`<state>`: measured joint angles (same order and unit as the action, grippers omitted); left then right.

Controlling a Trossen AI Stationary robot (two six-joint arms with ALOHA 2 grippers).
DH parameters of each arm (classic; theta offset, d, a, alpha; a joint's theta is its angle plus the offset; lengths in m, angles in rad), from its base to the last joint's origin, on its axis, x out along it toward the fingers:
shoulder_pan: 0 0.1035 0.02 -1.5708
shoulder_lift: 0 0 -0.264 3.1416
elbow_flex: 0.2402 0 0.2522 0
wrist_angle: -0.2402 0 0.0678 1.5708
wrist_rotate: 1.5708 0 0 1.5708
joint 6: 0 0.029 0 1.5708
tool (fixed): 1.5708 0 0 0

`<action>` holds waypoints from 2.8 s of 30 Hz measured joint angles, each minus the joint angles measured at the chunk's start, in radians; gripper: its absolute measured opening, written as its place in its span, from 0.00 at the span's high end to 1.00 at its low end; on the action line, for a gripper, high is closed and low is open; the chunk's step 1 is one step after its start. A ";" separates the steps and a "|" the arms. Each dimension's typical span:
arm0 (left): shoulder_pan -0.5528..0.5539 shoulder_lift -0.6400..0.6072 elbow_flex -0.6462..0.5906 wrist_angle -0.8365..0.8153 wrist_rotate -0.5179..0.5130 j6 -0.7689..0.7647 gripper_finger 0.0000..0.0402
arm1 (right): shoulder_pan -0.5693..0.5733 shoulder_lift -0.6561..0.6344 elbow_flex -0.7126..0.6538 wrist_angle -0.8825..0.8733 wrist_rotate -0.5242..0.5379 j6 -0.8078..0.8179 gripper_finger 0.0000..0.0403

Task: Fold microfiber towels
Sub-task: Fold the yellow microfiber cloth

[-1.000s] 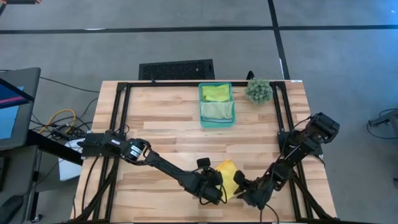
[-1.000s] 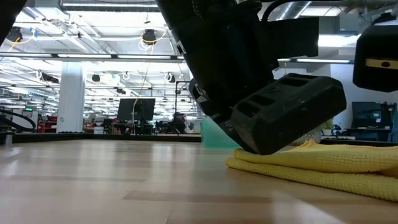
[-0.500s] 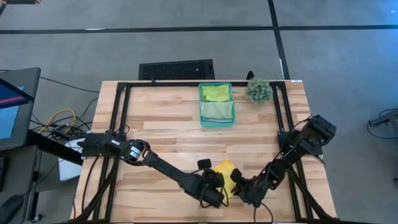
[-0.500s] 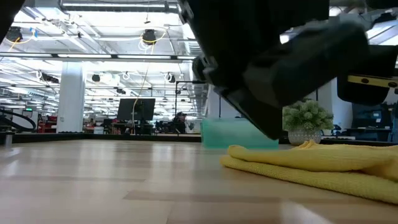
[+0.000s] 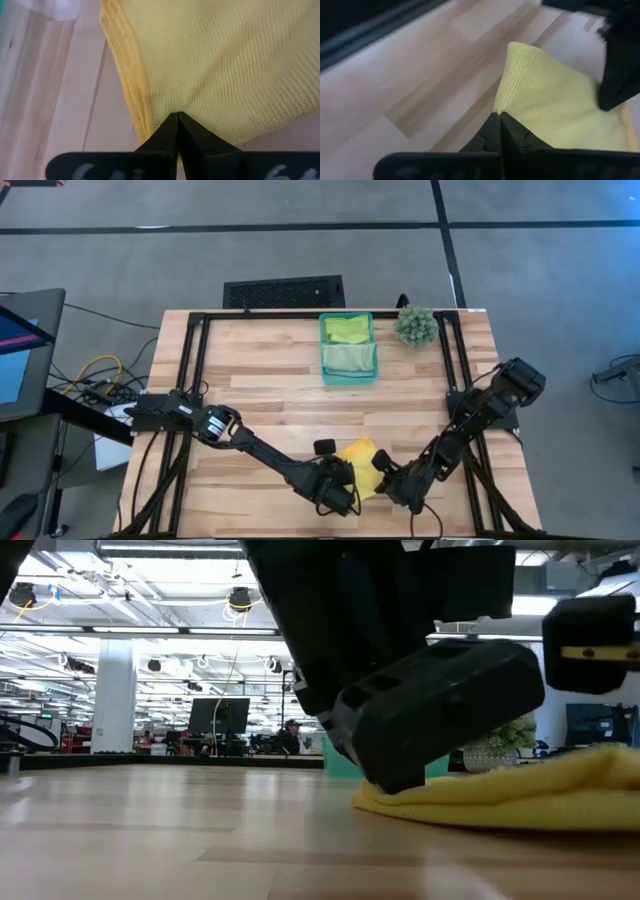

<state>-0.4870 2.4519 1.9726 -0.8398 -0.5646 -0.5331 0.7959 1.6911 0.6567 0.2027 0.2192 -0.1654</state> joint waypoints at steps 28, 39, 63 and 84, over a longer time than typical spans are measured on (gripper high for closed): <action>-0.047 0.006 -0.027 -0.169 -0.241 -0.062 1.00 | -0.260 -0.139 0.002 -0.049 -0.482 0.024 0.97; -0.015 -0.002 -0.096 0.206 -0.134 0.204 1.00 | -0.278 -0.131 0.002 -0.047 -0.716 0.082 0.97; -0.134 -0.027 0.060 0.007 -0.280 0.099 1.00 | -0.372 -0.132 -0.035 0.072 -0.692 0.086 0.98; -0.068 -0.037 -0.167 0.358 -0.013 0.139 1.00 | -0.406 -0.052 0.024 0.105 -0.741 0.034 0.98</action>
<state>-0.5546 2.4145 1.8056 -0.4818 -0.5778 -0.3939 0.3901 1.6392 0.6802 0.3081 -0.5222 -0.1310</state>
